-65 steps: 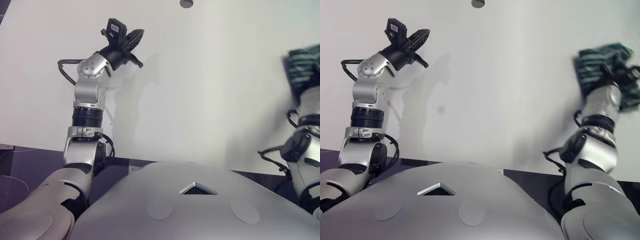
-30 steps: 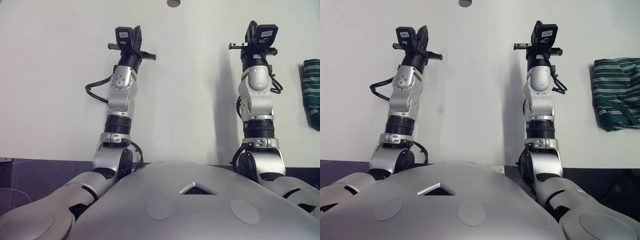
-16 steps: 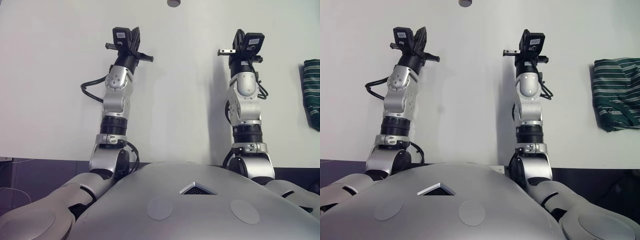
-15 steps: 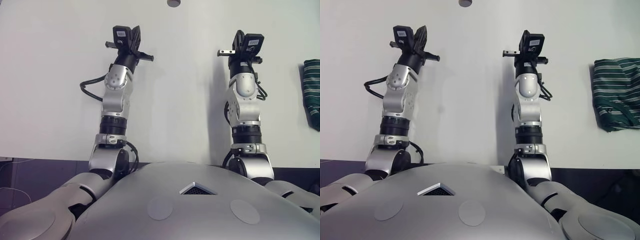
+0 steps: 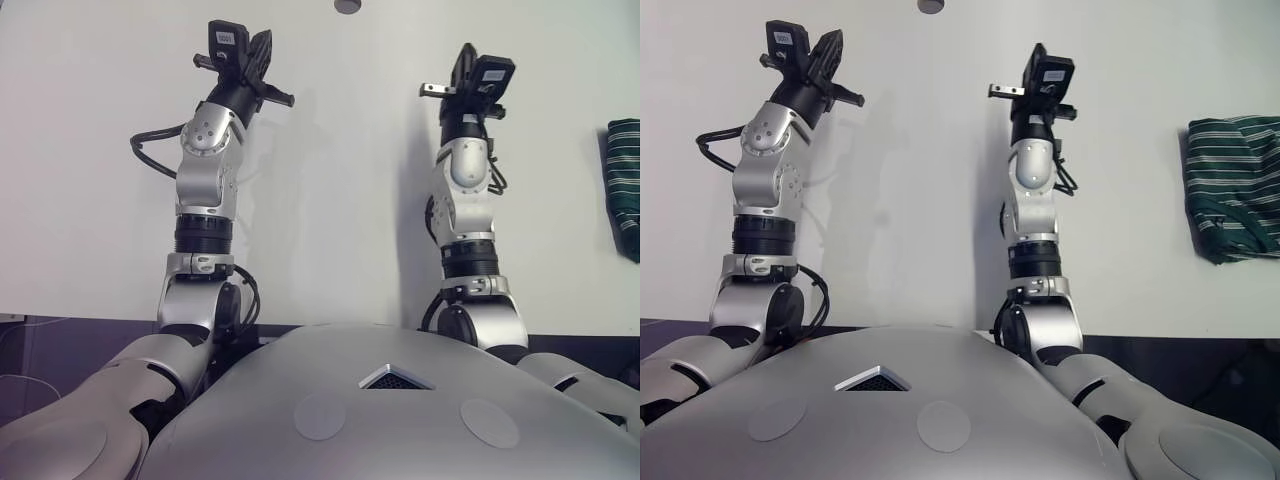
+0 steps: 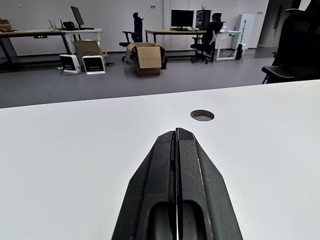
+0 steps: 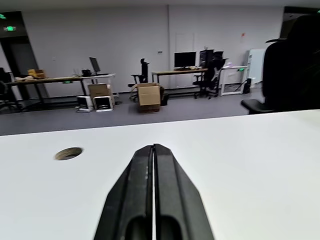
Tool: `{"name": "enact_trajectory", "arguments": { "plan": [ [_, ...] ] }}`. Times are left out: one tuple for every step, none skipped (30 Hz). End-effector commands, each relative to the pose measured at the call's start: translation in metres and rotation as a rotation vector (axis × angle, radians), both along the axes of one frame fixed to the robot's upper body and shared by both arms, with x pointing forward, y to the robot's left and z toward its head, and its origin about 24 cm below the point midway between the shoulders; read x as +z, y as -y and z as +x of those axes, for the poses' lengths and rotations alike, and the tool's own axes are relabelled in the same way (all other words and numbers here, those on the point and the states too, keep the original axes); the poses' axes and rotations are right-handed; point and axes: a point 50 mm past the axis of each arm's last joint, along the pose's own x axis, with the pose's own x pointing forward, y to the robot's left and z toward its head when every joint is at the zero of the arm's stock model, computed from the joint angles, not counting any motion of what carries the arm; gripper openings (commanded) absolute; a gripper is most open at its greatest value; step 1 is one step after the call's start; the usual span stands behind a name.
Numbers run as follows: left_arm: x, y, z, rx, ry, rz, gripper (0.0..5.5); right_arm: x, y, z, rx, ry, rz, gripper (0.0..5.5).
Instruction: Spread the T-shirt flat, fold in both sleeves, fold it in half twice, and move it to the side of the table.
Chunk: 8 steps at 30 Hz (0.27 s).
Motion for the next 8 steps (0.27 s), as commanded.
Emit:
{"name": "enact_trajectory", "arguments": {
  "plan": [
    [-0.003,0.005,-0.002,-0.020,-0.016,0.003,0.03,-0.006,0.008,-0.005,0.000,-0.018,-0.025,0.00],
    [-0.002,0.003,-0.001,-0.009,-0.020,0.005,0.03,-0.004,0.009,-0.003,-0.002,-0.015,-0.017,0.00],
    [0.000,0.001,0.000,-0.003,-0.016,-0.016,0.03,-0.001,0.006,0.000,0.008,-0.004,-0.021,0.00],
    [0.000,-0.002,0.000,0.009,-0.013,-0.020,0.03,0.001,0.004,0.003,0.017,0.004,-0.031,0.00],
    [-0.003,-0.005,0.000,0.038,-0.031,-0.024,0.03,0.004,0.000,0.005,0.031,0.013,-0.026,0.00],
    [-0.005,-0.008,0.000,0.057,-0.042,-0.035,0.03,0.006,-0.002,0.005,0.041,0.022,-0.026,0.00],
    [-0.006,-0.007,0.000,0.059,-0.045,-0.041,0.03,0.007,-0.002,0.005,0.045,0.023,-0.030,0.00],
    [-0.006,-0.006,0.000,0.055,-0.043,-0.040,0.03,0.006,-0.001,0.004,0.045,0.017,-0.035,0.00]
  ]
}}
